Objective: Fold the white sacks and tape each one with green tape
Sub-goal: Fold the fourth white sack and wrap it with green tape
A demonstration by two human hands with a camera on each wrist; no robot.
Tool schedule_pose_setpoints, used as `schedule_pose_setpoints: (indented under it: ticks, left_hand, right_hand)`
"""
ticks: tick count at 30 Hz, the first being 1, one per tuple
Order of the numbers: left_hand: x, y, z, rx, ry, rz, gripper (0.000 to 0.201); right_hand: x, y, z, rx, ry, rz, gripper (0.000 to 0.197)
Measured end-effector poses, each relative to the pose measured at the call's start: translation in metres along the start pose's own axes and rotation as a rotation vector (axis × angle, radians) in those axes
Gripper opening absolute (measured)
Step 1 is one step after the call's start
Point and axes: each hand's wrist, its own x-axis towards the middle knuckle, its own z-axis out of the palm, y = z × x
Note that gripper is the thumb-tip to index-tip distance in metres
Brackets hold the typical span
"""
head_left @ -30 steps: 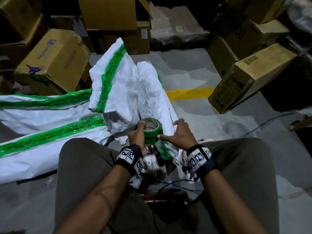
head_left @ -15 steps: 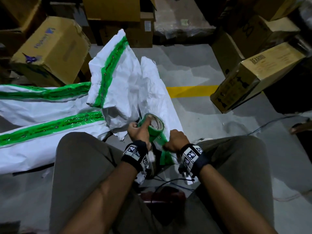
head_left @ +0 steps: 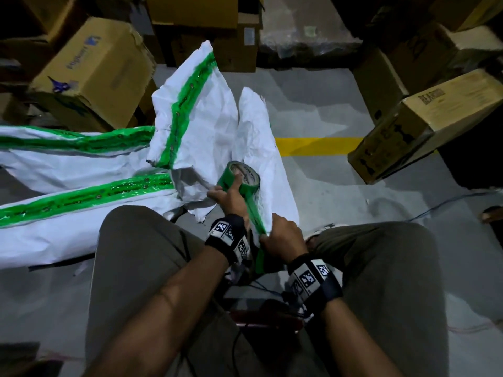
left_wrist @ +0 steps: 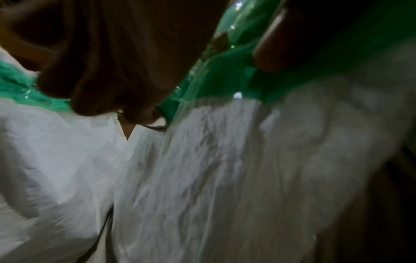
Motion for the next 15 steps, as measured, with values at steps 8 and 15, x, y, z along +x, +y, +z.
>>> schedule_pose_setpoints:
  ticks: [8, 15]
  left_hand:
    - [-0.036, -0.016, 0.009, 0.343, -0.194, -0.026, 0.099]
    - [-0.040, -0.006, -0.009, 1.024, -0.591, -0.224, 0.129]
  right_hand:
    - [-0.002, 0.008, 0.009, -0.111, 0.023, -0.185, 0.048]
    - [0.002, 0.021, 0.023, 0.142, -0.113, -0.329, 0.108]
